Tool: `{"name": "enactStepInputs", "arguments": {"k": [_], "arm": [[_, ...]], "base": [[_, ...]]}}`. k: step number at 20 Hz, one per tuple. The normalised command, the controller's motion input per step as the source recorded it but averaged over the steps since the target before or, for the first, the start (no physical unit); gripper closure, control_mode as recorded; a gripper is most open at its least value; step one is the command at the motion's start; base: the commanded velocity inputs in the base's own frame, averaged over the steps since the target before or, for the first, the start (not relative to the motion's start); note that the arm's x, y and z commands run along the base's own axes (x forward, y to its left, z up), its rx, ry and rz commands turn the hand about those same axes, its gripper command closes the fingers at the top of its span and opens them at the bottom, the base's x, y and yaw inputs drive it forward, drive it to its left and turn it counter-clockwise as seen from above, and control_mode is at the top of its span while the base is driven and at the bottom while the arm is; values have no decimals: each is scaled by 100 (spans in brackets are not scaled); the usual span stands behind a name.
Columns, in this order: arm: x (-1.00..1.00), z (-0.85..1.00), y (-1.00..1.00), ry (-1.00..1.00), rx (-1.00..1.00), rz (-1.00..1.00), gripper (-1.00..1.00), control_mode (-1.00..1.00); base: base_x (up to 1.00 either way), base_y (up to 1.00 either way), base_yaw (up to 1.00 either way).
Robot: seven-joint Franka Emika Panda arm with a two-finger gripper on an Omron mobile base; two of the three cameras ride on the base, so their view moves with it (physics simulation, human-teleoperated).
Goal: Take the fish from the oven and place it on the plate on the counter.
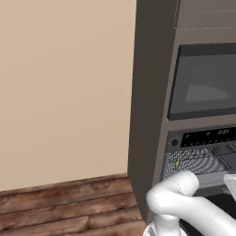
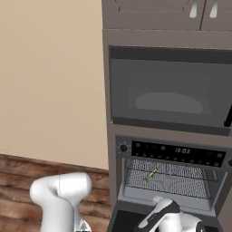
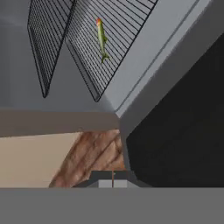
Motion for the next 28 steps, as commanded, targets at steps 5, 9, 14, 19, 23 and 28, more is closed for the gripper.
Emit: {"name": "enactStepInputs", "arguments": {"k": [5, 9, 14, 19, 23, 28], "arm": [[52, -10, -12, -23, -30, 32, 100, -100], [69, -34, 0, -34, -28, 30, 100, -100], [48, -24, -17, -26, -19, 21, 100, -100], [36, -25, -20, -24, -20, 25, 100, -100], [61, -29, 1, -33, -28, 17, 100, -100], [16, -48, 11, -41, -28, -2, 100, -100]], "base": [[0, 0, 0], [0, 0, 0], [0, 0, 0], [0, 0, 0], [0, 0, 0], [0, 0, 0]]}}
